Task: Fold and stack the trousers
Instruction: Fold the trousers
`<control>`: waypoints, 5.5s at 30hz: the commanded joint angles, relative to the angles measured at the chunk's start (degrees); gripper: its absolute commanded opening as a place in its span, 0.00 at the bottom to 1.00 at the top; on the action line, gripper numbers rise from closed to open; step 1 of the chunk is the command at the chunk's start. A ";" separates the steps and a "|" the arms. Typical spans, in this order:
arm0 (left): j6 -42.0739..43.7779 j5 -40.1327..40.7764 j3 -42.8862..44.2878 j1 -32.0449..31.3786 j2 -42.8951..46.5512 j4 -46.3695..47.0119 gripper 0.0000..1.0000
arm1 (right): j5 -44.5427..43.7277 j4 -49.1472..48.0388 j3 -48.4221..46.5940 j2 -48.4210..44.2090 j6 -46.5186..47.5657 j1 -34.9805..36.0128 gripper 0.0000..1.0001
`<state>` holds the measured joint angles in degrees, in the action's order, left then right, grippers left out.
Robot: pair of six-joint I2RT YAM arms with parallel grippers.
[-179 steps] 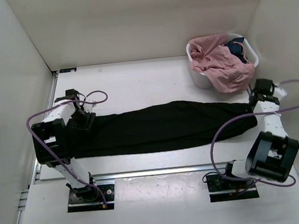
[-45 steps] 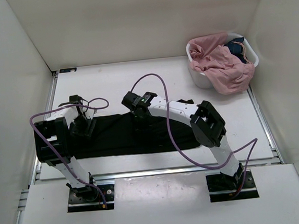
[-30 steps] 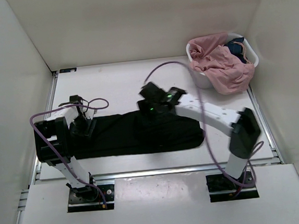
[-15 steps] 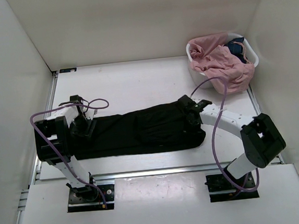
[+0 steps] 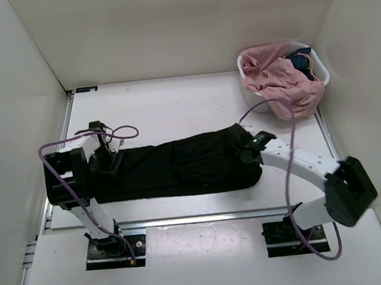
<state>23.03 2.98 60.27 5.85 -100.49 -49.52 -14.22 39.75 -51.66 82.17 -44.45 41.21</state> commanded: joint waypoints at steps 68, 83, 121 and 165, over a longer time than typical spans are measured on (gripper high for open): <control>-1.84 -38.14 13.12 -12.61 -11.30 -7.61 0.69 | -18.49 36.81 -61.91 31.21 8.06 20.30 0.00; -2.55 -32.34 14.96 -15.78 -13.59 -7.61 0.65 | -14.52 33.29 -50.04 27.52 17.45 30.06 0.00; -1.76 -4.06 9.79 -60.95 -6.48 -0.06 0.69 | 21.51 -19.71 -2.14 11.61 17.73 -28.20 0.74; -5.26 21.36 26.77 -16.77 24.71 12.70 1.00 | 1.91 22.55 -26.20 -15.29 6.73 -25.90 0.99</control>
<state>26.26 19.81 89.56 -18.22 -79.55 -36.80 -10.41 50.15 -74.22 65.67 -44.21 18.48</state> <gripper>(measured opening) 0.998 0.992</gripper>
